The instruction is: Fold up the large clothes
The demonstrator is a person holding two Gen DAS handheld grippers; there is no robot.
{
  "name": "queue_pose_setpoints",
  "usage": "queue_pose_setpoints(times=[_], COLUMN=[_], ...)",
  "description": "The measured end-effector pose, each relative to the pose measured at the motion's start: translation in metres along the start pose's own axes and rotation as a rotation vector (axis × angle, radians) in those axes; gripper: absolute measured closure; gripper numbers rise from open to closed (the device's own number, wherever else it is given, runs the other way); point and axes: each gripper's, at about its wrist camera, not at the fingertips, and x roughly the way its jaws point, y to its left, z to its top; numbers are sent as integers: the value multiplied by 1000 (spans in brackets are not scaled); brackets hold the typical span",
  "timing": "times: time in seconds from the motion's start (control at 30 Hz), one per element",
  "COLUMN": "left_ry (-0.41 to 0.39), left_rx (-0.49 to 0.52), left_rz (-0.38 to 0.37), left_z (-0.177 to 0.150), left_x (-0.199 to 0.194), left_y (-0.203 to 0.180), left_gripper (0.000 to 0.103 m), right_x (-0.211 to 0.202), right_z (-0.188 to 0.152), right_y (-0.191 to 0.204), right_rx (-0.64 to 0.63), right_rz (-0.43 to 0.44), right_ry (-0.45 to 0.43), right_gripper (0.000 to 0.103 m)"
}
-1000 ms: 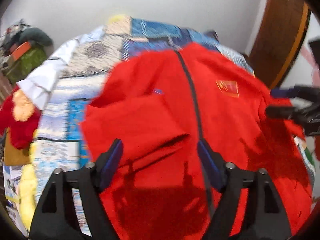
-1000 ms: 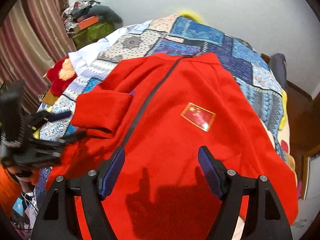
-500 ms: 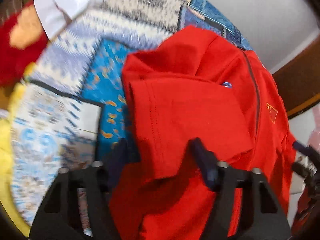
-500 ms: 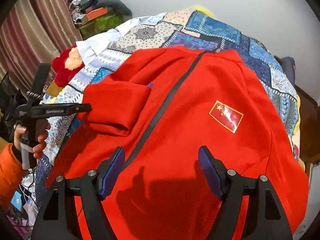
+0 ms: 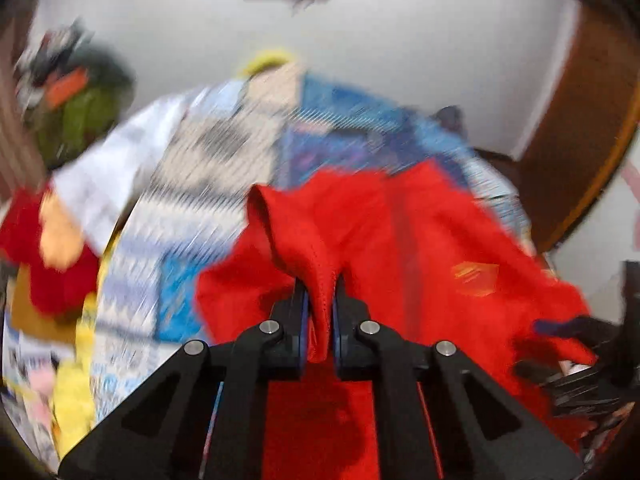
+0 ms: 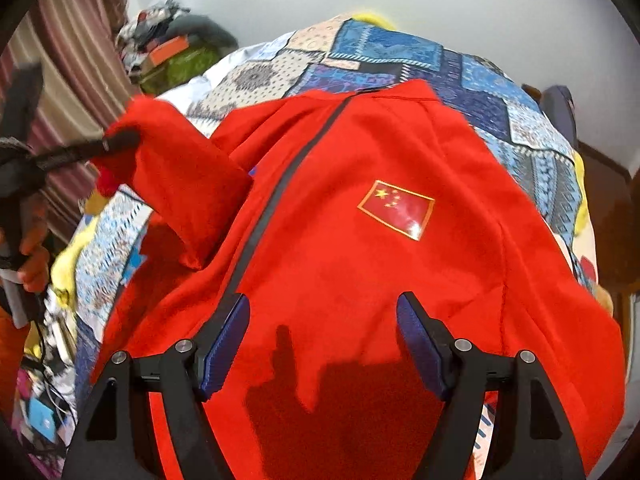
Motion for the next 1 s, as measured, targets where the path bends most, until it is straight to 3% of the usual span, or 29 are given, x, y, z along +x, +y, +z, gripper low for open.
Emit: queue_pose_setpoints(times=[0.2,0.33,0.43,0.57,0.63,0.73,0.77,0.87,1.0], left_ry=[-44,39,161,204,173,67,32,-42,-32], left_rx=[158,225,236,295,307,295,289,259,196], left_rz=[-118,-160,-226,-237,-230,-183,-162,-74,66], left_z=[30,21,3,-13,-12,1,6,15,2], left_x=[1,32,65,74,64,35,27,7,2], left_y=[-103,-150,-171,-186,-182,-159,-151,-109,-35], left_gripper=[94,94,93,80,71,38,33,26,21], right_x=[-28,-40,-42,-41,-39,-36,-33,-24,-6], right_z=[-8,-18,-26,-36,-37,-32,-27,-14,2], right_y=[-19,-29,-33,-37,-37,-37,-37,-39,-47], right_rx=[2,-11,-18,-17,-20,-7,4,48,114], right_rz=[-24,-50,-65,-65,-74,-65,-55,-32,-24], right_ry=[-43,-46,-32,-20,-18,-21,-25,-32,-31], right_gripper=[29,29,29,29,29,29,29,29,29])
